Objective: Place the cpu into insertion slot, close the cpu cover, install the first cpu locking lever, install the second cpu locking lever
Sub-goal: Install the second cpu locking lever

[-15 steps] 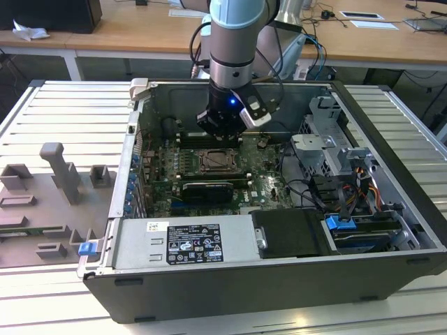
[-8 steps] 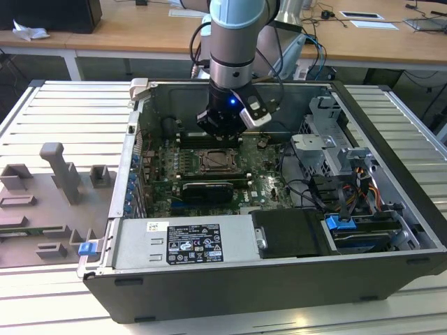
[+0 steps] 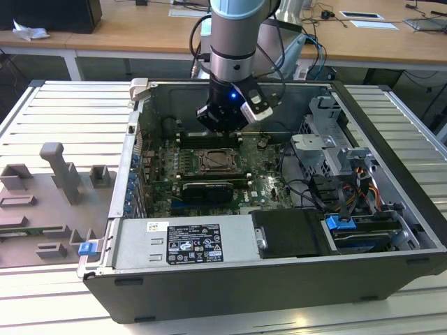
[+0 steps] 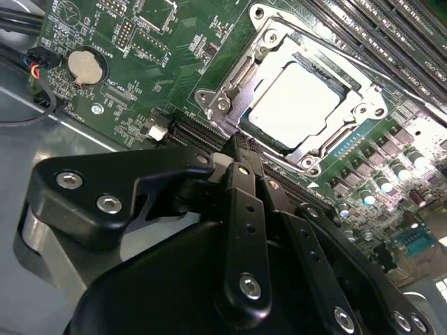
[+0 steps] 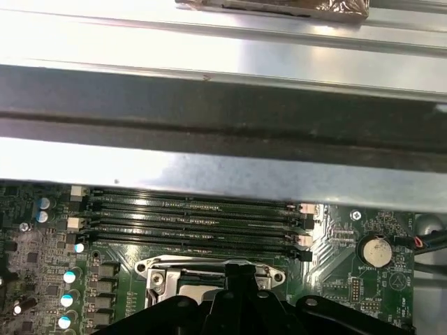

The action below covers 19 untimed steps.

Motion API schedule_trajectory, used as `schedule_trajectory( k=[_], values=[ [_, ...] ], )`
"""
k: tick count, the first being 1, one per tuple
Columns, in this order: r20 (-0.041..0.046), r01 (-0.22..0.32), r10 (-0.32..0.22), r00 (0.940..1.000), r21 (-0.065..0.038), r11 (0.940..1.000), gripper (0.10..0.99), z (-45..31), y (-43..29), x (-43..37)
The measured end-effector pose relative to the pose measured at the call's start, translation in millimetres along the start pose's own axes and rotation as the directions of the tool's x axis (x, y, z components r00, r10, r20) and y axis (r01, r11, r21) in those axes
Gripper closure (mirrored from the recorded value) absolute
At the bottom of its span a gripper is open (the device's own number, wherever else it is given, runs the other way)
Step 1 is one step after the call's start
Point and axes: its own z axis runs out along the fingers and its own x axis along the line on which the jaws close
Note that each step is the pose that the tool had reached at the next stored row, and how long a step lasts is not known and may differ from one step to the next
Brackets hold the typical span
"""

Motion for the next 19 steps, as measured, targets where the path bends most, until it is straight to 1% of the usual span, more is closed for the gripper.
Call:
schedule_trajectory(
  k=[4, 9, 13, 15, 17, 19],
  values=[
    [-0.0001, 0.0, 0.0, 1.0, 0.0, 1.0, 0.98, -0.3, -1.7, 0.1],
    [-0.0001, 0.0, 0.0, 1.0, 0.0, 1.0, 0.98, -0.6, -5.9, 0.4],
    [-0.0002, 0.0, 0.0, 1.0, 0.0, 1.0, 0.98, -0.8, -7.2, 0.6],
    [-0.0002, 0.0, 0.0, 1.0, 0.0, 1.0, 0.98, -2.9, -7.1, 0.5],
    [-0.0001, 0.0, 0.0, 1.0, 0.0, 1.0, 0.98, -8.7, -6.5, 0.3],
    [-0.0002, 0.0, 0.0, 1.0, 0.0, 1.0, 0.98, -11.7, -6.3, 0.2]
  ],
)
